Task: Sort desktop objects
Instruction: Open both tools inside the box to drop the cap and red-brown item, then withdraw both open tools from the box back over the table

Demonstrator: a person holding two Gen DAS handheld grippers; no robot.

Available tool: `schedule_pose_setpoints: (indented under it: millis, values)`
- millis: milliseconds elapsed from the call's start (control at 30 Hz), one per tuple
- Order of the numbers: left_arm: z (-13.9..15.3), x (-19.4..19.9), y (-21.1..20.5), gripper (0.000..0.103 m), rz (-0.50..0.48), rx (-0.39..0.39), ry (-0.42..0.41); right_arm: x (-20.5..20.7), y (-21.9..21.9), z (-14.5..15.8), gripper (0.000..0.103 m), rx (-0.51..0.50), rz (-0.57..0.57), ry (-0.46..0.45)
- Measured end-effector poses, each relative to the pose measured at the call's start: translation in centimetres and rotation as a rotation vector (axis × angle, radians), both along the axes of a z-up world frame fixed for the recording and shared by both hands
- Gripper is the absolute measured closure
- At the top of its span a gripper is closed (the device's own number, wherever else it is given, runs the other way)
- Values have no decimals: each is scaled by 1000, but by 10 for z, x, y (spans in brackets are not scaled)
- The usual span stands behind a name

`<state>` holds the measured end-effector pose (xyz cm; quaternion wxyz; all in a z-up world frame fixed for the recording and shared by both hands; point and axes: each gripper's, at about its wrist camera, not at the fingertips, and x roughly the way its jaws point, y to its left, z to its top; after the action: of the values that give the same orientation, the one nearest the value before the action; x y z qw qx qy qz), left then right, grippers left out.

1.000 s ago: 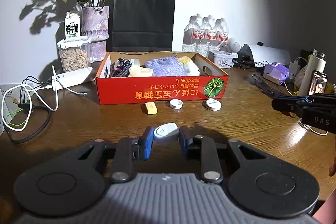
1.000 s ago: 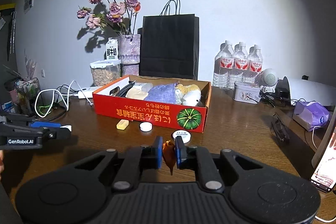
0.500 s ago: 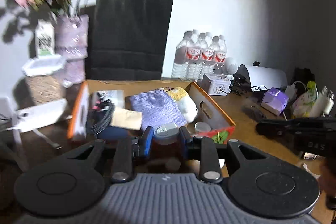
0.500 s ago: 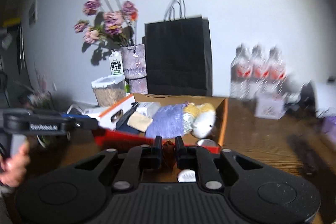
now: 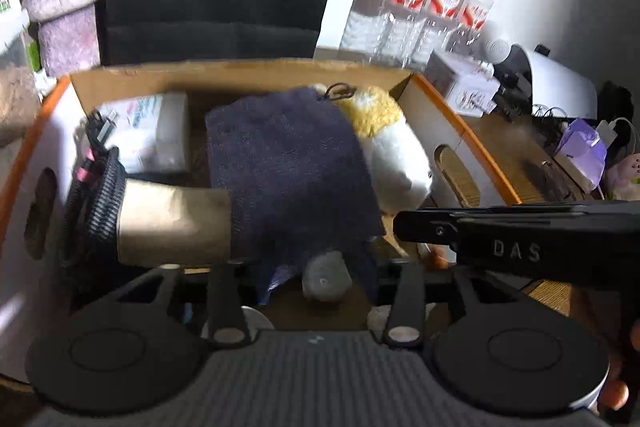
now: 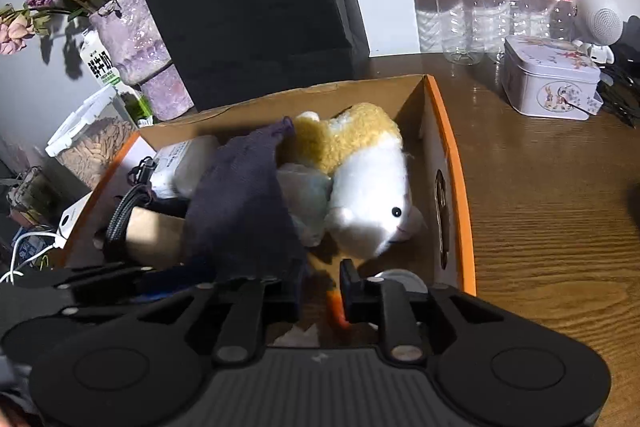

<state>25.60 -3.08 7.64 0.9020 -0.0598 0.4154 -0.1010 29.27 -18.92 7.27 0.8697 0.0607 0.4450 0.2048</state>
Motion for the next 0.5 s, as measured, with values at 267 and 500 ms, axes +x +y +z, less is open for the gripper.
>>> schedule_pose_setpoints:
  millis: [267,500]
  values:
    - [59,-69,13,10,24,27,-195,-55,-22,44,56,-3,-32,-212]
    - [59,-170,-5,0,44,138,-355,-157,-40,42,25,-84,29,-378]
